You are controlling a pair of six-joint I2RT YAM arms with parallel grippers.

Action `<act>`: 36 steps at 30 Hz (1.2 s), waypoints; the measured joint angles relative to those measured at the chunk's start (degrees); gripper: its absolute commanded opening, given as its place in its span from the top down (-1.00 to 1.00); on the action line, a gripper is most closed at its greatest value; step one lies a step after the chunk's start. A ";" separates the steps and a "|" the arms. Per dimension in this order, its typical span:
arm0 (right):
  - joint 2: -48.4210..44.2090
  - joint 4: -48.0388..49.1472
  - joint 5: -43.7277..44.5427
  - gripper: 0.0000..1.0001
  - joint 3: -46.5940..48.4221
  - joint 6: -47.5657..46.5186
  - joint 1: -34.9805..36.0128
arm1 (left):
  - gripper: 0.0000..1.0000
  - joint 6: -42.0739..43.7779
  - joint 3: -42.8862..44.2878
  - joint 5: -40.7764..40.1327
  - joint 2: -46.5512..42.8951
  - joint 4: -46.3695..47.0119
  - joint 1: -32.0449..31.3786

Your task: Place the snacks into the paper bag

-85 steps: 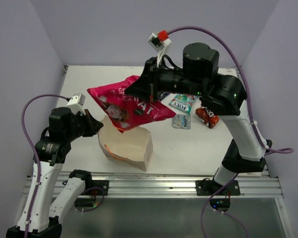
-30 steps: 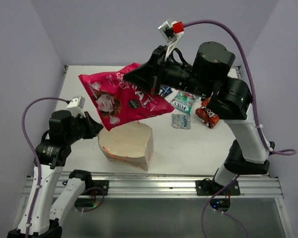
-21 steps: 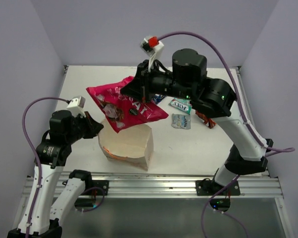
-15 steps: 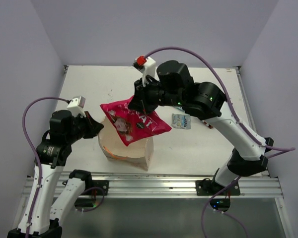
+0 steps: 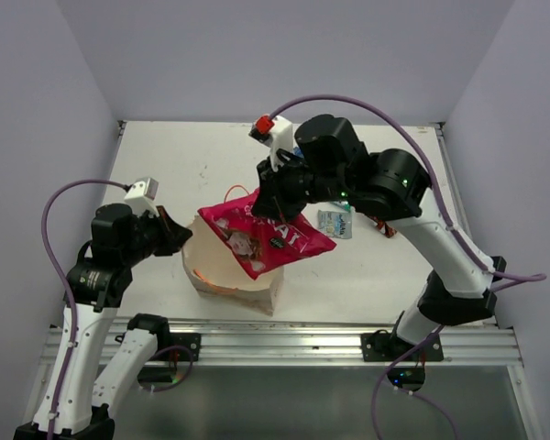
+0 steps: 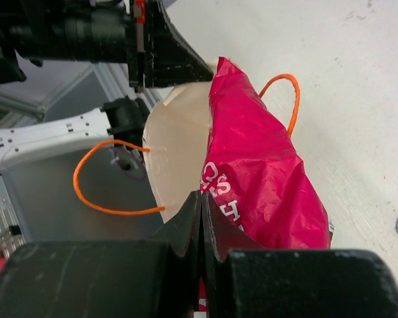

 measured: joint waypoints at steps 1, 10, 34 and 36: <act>0.74 -0.50 -0.57 1.00 0.07 -0.28 0.24 | 1.00 0.02 0.00 0.07 -0.09 -0.02 0.00; 9.84 -3.15 -2.71 0.88 0.13 -3.13 2.25 | 1.00 0.04 0.00 0.39 -0.72 -0.13 0.00; -17.44 16.98 31.17 -0.87 -30.91 -2.34 -33.64 | 1.00 0.00 -0.48 0.57 -1.20 -0.17 0.00; -14.86 19.10 31.17 -0.86 -38.88 -1.40 -38.32 | 1.00 0.00 -0.48 0.55 -1.22 -0.20 0.00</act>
